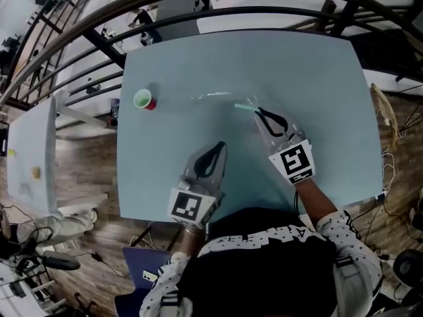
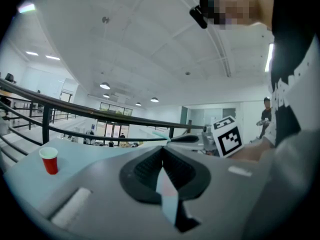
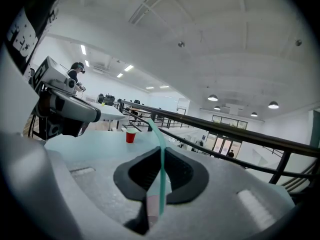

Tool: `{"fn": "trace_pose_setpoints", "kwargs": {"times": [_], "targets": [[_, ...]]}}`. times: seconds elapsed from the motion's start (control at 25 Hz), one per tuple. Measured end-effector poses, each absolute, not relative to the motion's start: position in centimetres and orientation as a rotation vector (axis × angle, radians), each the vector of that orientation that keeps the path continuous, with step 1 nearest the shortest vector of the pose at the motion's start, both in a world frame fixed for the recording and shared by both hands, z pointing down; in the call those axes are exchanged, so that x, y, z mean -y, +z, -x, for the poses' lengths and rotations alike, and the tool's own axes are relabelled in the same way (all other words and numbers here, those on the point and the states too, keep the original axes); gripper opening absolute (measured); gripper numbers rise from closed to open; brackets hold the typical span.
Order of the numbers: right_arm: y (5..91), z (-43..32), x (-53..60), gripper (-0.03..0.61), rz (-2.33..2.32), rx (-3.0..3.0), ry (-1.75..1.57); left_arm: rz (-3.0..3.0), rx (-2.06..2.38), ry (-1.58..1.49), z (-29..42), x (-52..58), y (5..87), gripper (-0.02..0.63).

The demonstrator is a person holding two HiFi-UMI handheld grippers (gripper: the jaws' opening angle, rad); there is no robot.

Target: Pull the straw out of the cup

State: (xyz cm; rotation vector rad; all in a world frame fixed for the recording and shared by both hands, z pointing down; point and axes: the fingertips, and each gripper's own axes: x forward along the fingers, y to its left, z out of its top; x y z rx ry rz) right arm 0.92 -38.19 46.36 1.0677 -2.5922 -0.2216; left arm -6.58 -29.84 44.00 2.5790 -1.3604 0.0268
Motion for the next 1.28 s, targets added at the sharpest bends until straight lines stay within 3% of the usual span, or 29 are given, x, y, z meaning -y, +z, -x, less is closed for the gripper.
{"fn": "trace_pose_setpoints", "kwargs": {"times": [1.28], "targets": [[40.6, -2.0, 34.5, 0.020, -1.151, 2.658, -0.327, -2.697, 1.392, 0.006, 6.6, 26.6, 42.1, -0.011]]}}
